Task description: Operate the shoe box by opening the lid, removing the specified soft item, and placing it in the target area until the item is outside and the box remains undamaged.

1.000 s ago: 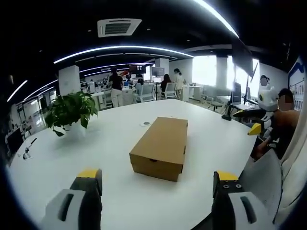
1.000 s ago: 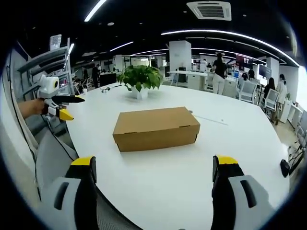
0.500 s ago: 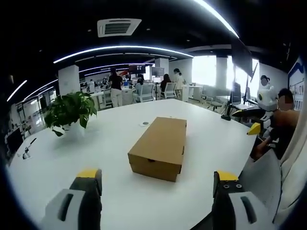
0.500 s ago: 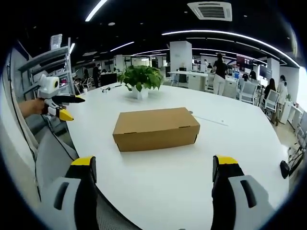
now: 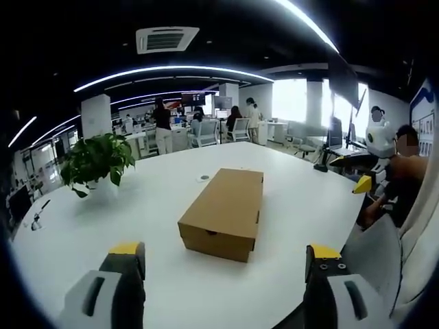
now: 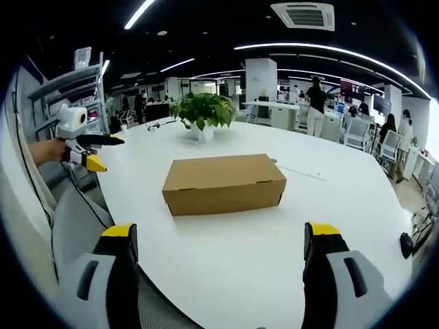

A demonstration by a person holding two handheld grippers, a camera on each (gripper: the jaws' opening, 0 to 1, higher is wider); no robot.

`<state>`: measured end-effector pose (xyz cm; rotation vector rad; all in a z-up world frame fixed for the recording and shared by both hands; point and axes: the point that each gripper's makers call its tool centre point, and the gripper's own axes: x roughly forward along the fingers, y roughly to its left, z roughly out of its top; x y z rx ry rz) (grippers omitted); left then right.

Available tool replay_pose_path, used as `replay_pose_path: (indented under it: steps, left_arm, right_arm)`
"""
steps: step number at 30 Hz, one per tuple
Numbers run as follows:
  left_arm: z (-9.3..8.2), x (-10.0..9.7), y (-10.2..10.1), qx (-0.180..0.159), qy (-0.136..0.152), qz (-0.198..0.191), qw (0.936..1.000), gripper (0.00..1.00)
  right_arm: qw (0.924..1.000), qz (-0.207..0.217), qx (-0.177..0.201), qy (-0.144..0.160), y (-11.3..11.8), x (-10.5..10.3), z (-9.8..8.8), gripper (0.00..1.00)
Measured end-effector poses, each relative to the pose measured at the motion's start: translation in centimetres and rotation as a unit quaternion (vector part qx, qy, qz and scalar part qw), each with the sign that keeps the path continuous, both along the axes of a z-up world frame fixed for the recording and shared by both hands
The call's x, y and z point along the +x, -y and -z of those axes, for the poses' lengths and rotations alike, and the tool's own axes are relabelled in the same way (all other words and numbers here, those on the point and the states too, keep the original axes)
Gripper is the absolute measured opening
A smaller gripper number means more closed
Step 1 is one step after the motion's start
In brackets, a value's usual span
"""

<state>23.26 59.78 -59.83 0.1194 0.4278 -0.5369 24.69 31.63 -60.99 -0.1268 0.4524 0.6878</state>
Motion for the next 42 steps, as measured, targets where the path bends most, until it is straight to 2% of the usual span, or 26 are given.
replay_pose_path:
  steps: [42]
  left_arm:
    - [0.9,0.3,1.4,0.002,-0.010,-0.002,0.9999,0.98]
  right_arm:
    - [0.9998,-0.013,-0.011,-0.011,0.9,0.5,0.5,0.96]
